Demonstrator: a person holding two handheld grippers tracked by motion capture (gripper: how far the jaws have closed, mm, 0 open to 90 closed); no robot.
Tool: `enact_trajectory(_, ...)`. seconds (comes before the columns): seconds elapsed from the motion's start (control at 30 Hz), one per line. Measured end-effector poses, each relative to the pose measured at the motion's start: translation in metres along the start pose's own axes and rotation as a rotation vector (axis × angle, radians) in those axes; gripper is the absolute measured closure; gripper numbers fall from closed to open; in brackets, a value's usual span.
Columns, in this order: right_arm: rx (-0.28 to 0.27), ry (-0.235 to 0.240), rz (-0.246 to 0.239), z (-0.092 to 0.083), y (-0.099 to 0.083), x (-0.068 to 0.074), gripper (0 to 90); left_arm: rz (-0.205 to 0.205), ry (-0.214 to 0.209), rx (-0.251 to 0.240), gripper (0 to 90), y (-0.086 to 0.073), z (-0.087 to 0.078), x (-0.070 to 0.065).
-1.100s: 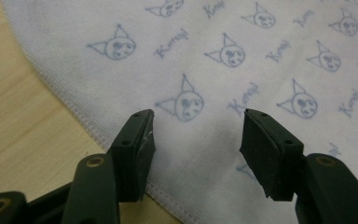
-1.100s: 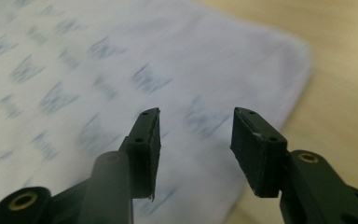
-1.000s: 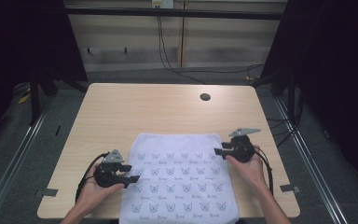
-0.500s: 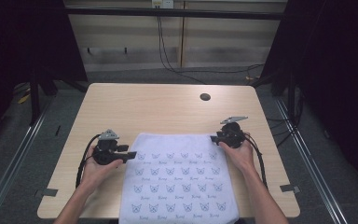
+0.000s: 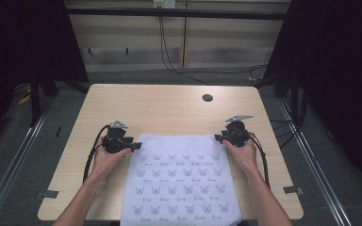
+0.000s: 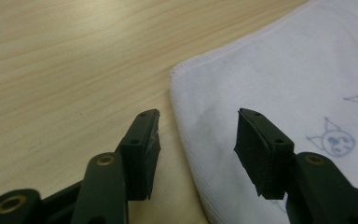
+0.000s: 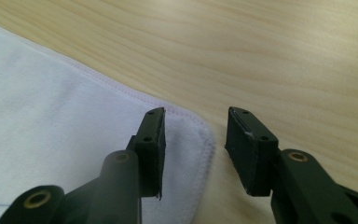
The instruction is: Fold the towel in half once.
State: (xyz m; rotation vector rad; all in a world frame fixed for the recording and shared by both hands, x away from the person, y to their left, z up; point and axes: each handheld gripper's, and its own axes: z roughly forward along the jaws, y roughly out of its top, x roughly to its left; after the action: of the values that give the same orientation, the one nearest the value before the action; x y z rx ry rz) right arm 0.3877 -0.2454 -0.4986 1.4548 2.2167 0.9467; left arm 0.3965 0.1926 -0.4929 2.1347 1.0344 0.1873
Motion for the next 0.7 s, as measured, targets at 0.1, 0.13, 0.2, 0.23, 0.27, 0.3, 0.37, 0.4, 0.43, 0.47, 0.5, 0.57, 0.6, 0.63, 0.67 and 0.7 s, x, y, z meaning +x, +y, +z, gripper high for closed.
enact_trajectory(0.1, 0.001, -0.001, -0.007, 0.003, -0.002, 0.001, 63.4, -0.002, 0.002, 0.013, 57.5, 0.002, 0.007, -0.001)
enact_trajectory(0.13, 0.005, 0.010, -0.002, 0.003, -0.002, 0.003, 66.8, -0.005, -0.009, 0.011, 58.3, 0.002, 0.009, -0.002)
enact_trajectory(0.2, 0.014, 0.017, -0.015, 0.003, -0.002, 0.006, 74.7, 0.013, -0.013, 0.006, 61.4, 0.001, 0.011, -0.005)
enact_trajectory(0.23, 0.016, 0.039, -0.016, 0.003, -0.002, 0.006, 76.5, 0.009, -0.005, 0.001, 62.0, 0.001, 0.011, -0.006)
enact_trajectory(0.27, 0.020, 0.044, -0.019, 0.003, -0.002, 0.007, 79.5, 0.004, -0.006, -0.003, 62.5, 0.001, 0.012, -0.007)
enact_trajectory(0.3, 0.026, 0.059, -0.014, 0.002, -0.002, 0.008, 82.5, 0.009, -0.001, -0.003, 65.0, 0.001, 0.013, -0.008)
enact_trajectory(0.37, 0.035, 0.100, -0.014, 0.002, -0.002, 0.010, 85.3, 0.014, -0.021, -0.011, 65.5, 0.000, 0.014, -0.012)
enact_trajectory(0.4, 0.028, 0.112, -0.011, 0.001, -0.002, 0.012, 85.8, 0.014, -0.023, -0.019, 65.9, -0.001, 0.015, -0.014)
enact_trajectory(0.43, 0.018, 0.127, -0.008, 0.000, -0.002, 0.013, 86.2, 0.029, -0.003, -0.025, 69.9, -0.002, 0.015, -0.017)
enact_trajectory(0.47, -0.006, 0.152, 0.007, -0.003, -0.001, 0.014, 86.4, 0.017, -0.014, -0.032, 74.5, -0.003, 0.016, -0.017)
enact_trajectory(0.5, -0.034, 0.173, 0.016, -0.005, 0.000, 0.015, 86.5, 0.008, -0.020, -0.031, 79.8, -0.003, 0.015, -0.015)
enact_trajectory(0.57, -0.063, 0.193, 0.027, -0.011, 0.003, 0.017, 86.7, -0.003, -0.030, -0.052, 84.5, -0.002, 0.012, -0.013)
enact_trajectory(0.6, -0.080, 0.208, 0.030, -0.014, 0.005, 0.017, 86.7, -0.008, -0.039, -0.064, 85.9, -0.002, 0.008, -0.012)
enact_trajectory(0.63, -0.088, 0.212, 0.032, -0.017, 0.007, 0.017, 86.7, -0.017, -0.052, -0.091, 86.0, 0.000, 0.003, -0.010)
enact_trajectory(0.67, -0.107, 0.218, 0.031, -0.021, 0.010, 0.016, 86.8, -0.027, -0.058, -0.132, 86.2, 0.003, -0.007, -0.009)
enact_trajectory(0.7, -0.137, 0.230, 0.038, -0.029, 0.015, 0.014, 86.8, -0.019, -0.058, -0.144, 86.4, 0.006, -0.012, -0.008)
